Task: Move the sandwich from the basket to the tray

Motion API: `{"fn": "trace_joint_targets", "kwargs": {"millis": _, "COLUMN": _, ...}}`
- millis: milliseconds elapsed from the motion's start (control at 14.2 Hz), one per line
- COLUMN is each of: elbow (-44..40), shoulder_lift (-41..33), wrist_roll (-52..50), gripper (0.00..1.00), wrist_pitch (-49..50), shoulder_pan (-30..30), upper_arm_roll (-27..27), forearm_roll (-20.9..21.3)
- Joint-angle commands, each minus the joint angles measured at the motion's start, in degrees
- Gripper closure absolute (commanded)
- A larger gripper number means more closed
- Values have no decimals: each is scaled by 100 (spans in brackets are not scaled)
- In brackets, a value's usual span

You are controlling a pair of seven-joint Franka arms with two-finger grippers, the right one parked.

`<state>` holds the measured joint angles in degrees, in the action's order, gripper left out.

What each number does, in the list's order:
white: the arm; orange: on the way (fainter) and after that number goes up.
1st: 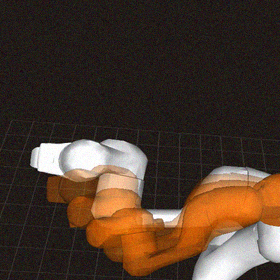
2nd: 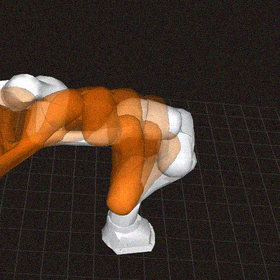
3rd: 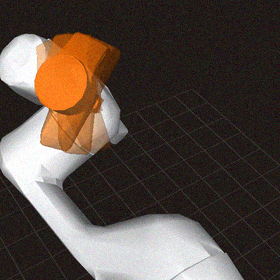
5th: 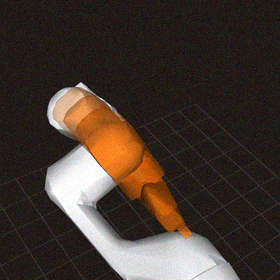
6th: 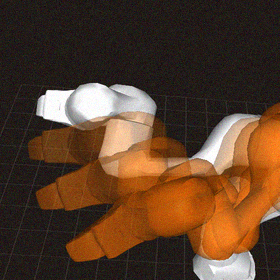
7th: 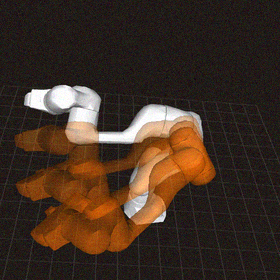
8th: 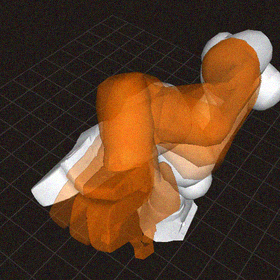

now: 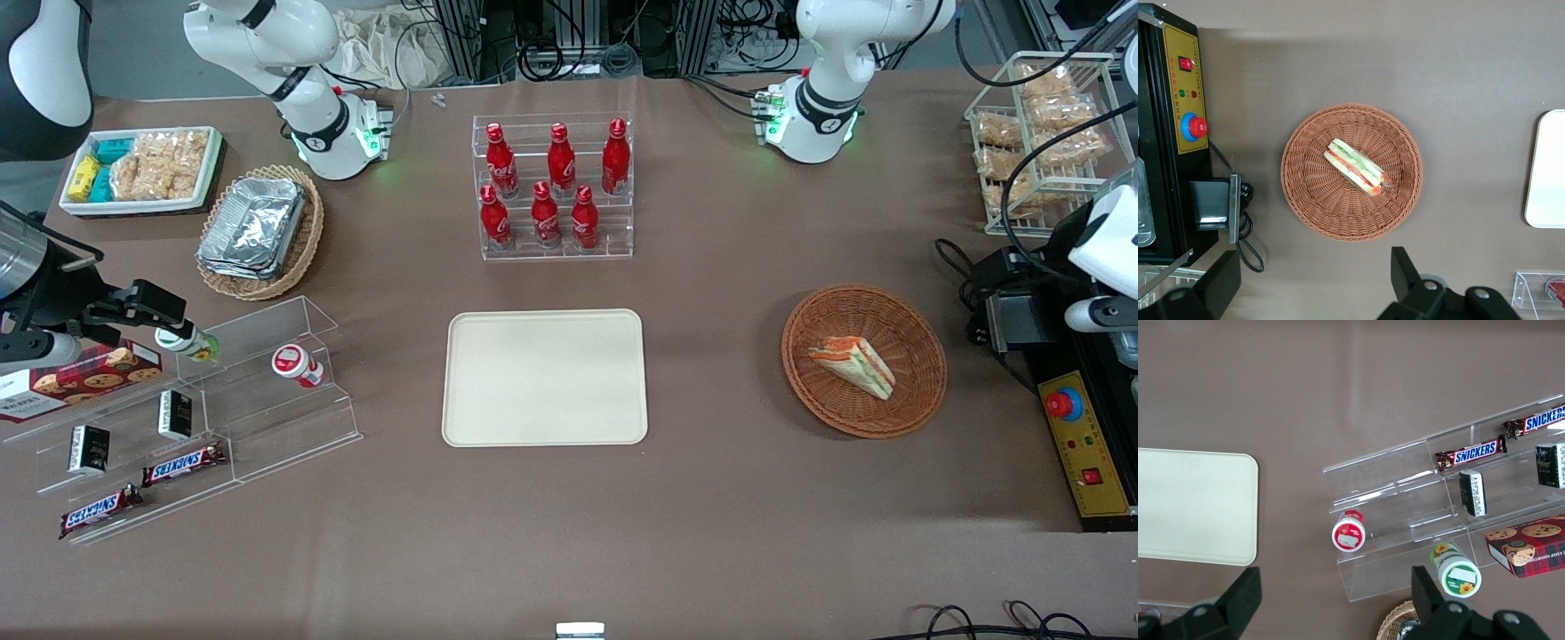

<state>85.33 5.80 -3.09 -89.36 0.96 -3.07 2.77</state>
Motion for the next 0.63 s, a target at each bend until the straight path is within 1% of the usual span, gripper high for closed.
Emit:
{"fn": "trace_joint_targets", "kwargs": {"millis": 0, "elbow": 150, "shoulder_lift": -79, "wrist_roll": 54, "gripper": 0, "wrist_pitch": 120, "shoulder_pan": -52, "upper_arm_roll": 8, "forearm_roll": -92}}
{"fn": "trace_joint_targets", "kwargs": {"millis": 211, "elbow": 335, "shoulder_lift": -97, "wrist_roll": 10, "gripper": 0, "wrist_pitch": 85, "shoulder_pan": -61, "upper_arm_roll": 0, "forearm_roll": -110}}
{"fn": "trace_joint_targets", "kwargs": {"millis": 281, "elbow": 431, "shoulder_lift": -114, "wrist_roll": -7, "gripper": 0, "wrist_pitch": 94, "shoulder_pan": -35, "upper_arm_roll": 8, "forearm_roll": -197}}
{"fn": "trace_joint_targets", "kwargs": {"millis": 351, "elbow": 624, "shoulder_lift": -184, "wrist_roll": -16, "gripper": 0, "wrist_pitch": 7, "shoulder_pan": -18, "upper_arm_roll": 17, "forearm_roll": -345}}
{"fn": "trace_joint_targets", "kwargs": {"millis": 561, "elbow": 1422, "shoulder_lift": -447, "wrist_roll": -339, "gripper": 0, "wrist_pitch": -720, "shoulder_pan": -9, "upper_arm_roll": 26, "forearm_roll": -365}}
